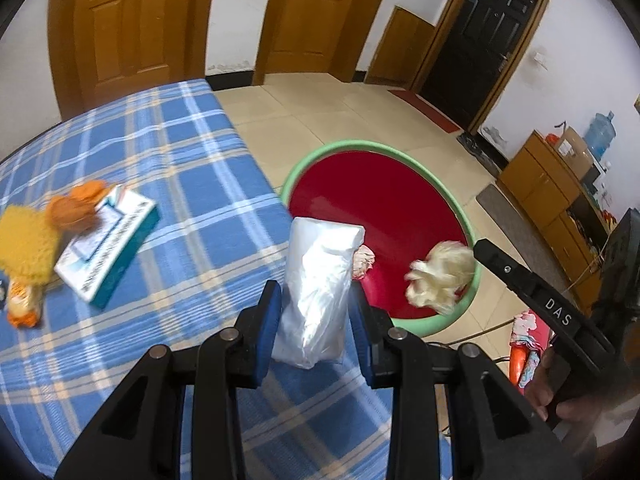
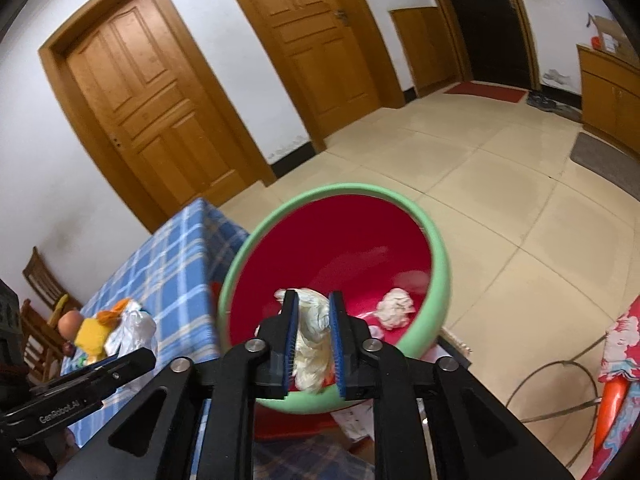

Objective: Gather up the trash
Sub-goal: 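Carry bag and tissue over the red bin and release both, then grasp yellow foam net with the left tool while the right grasps orange peel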

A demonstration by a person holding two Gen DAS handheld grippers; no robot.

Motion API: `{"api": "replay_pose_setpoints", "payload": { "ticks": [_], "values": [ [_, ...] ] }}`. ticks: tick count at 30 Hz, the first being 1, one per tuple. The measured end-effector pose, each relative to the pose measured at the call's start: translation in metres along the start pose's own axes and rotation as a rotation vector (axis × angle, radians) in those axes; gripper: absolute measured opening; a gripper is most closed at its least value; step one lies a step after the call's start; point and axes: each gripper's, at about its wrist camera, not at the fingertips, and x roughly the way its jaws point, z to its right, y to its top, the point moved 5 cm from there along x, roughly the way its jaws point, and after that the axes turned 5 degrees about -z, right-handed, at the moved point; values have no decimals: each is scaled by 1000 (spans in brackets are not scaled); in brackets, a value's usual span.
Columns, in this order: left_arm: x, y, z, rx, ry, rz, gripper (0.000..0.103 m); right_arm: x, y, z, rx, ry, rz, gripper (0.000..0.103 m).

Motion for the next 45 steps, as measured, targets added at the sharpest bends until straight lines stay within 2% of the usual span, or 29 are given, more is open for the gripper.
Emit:
{"api": "replay_pose_setpoints", "payload": {
  "ticks": [2, 10, 11, 13, 14, 24, 37, 45],
  "values": [
    [6, 3, 6, 11, -3, -8, 34, 2, 1, 8, 19, -4, 0, 26],
    [22, 12, 23, 46, -6, -20, 35, 6, 2, 27, 51, -22, 2, 26],
    [23, 13, 25, 51, -9, -20, 36, 6, 2, 29, 54, -24, 3, 26],
    [23, 14, 27, 52, -6, -12, 48, 5, 2, 31, 60, -28, 2, 26],
    [23, 16, 27, 53, -3, -6, 49, 6, 2, 32, 62, -30, 3, 26],
    [10, 16, 14, 21, 16, 14, 52, 5, 1, 33, 66, -29, 2, 30],
    [-21, 8, -33, -76, 78, 66, 54, -2, 0, 9, 35, 1, 7, 56],
    [-42, 4, -79, -154, 133, 100, 54, 5, -4, -19, 3, 34, -37, 59]
  ]
}}
